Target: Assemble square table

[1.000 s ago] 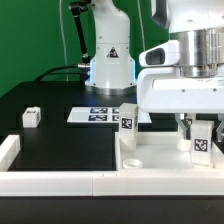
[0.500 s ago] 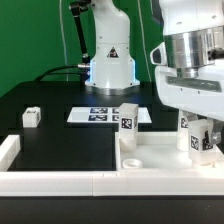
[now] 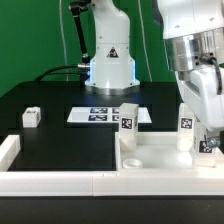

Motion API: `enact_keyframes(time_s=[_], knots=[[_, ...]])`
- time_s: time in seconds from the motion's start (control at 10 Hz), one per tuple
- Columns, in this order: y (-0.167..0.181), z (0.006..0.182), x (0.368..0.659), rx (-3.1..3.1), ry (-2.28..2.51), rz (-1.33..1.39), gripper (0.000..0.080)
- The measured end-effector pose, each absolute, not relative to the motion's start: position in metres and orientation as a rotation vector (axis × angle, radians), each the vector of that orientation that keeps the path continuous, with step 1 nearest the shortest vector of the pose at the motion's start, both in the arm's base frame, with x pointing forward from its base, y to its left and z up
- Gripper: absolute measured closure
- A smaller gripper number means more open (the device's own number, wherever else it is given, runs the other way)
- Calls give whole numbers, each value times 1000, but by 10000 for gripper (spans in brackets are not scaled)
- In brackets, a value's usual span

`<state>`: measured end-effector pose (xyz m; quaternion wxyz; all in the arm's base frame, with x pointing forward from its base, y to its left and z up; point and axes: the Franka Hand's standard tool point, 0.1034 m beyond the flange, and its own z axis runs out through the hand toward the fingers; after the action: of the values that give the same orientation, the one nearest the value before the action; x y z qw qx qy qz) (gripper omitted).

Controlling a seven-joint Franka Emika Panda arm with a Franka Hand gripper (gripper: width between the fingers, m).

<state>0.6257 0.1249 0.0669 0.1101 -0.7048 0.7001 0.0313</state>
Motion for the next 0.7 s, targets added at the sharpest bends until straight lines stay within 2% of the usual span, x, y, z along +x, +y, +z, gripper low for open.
enact_keyframes(time_s=[0.1,0.2,0.3,0.7], knots=[[124,66,626,-2119,2010,82,319],[121,64,623,-2338,1756,54,184],[123,64,621,-2533,1474,53,160],[125,65,620,-2718,1124,9,151]])
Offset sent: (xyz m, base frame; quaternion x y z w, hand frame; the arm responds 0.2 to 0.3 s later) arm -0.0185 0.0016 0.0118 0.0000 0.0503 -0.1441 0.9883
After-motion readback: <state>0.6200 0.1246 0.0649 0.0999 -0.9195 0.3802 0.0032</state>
